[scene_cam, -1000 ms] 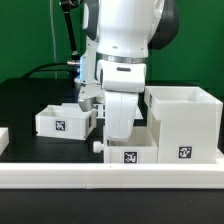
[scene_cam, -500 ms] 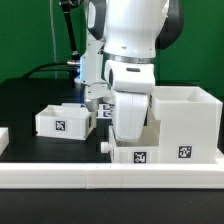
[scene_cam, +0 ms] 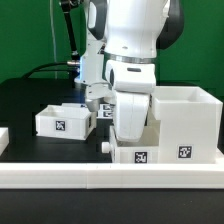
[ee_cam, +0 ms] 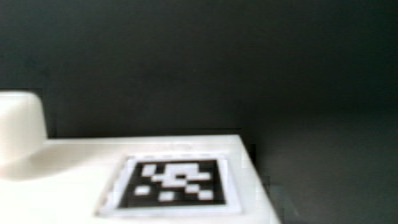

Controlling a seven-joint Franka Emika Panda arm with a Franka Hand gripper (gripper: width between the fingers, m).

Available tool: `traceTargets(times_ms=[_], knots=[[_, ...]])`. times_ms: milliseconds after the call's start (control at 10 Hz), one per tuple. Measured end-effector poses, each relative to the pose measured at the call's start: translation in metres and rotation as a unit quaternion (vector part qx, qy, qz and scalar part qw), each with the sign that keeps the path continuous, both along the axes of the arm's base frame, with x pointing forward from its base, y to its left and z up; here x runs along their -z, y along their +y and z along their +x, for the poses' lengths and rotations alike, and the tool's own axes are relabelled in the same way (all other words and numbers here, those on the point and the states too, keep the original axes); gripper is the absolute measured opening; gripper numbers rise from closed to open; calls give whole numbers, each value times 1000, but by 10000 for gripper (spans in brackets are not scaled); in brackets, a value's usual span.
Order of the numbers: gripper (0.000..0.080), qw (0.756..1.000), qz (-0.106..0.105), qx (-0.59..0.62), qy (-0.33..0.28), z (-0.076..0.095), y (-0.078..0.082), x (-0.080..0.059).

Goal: Assemble drawer

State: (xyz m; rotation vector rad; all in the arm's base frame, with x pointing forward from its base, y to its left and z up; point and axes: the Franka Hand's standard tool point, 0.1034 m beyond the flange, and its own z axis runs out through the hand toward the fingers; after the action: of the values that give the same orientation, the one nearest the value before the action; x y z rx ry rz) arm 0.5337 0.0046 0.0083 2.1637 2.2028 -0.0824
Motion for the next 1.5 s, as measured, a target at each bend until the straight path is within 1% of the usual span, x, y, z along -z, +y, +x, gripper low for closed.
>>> traceTargets(times_ms=[100, 200, 300, 400, 500, 600, 700, 800, 900, 1000, 1100, 1300, 1400, 1500], knots=[[112, 1000, 0, 0, 0, 0, 0, 0], [248, 1000, 0, 0, 0, 0, 0, 0], [248, 1000, -1, 5, 2, 0, 1, -3], [449, 1000, -2, 8, 1, 2, 2, -11], [574, 1000, -4, 13, 0, 4, 4, -20], [574, 1000, -6, 14, 0, 6, 5, -28], [636, 1000, -8, 15, 0, 8, 4, -37], [646, 1000, -11, 17, -2, 11, 0, -48], [646, 1000, -15, 8, 1, 16, -8, -55], [649, 1000, -19, 0, 3, 27, -19, -62], [649, 1000, -21, -4, 2, 37, -27, -65], [649, 1000, -19, -2, 1, 36, -29, -62], [649, 1000, -14, -12, 4, 36, -34, -61], [649, 1000, 2, -25, 10, 40, -44, -55]])
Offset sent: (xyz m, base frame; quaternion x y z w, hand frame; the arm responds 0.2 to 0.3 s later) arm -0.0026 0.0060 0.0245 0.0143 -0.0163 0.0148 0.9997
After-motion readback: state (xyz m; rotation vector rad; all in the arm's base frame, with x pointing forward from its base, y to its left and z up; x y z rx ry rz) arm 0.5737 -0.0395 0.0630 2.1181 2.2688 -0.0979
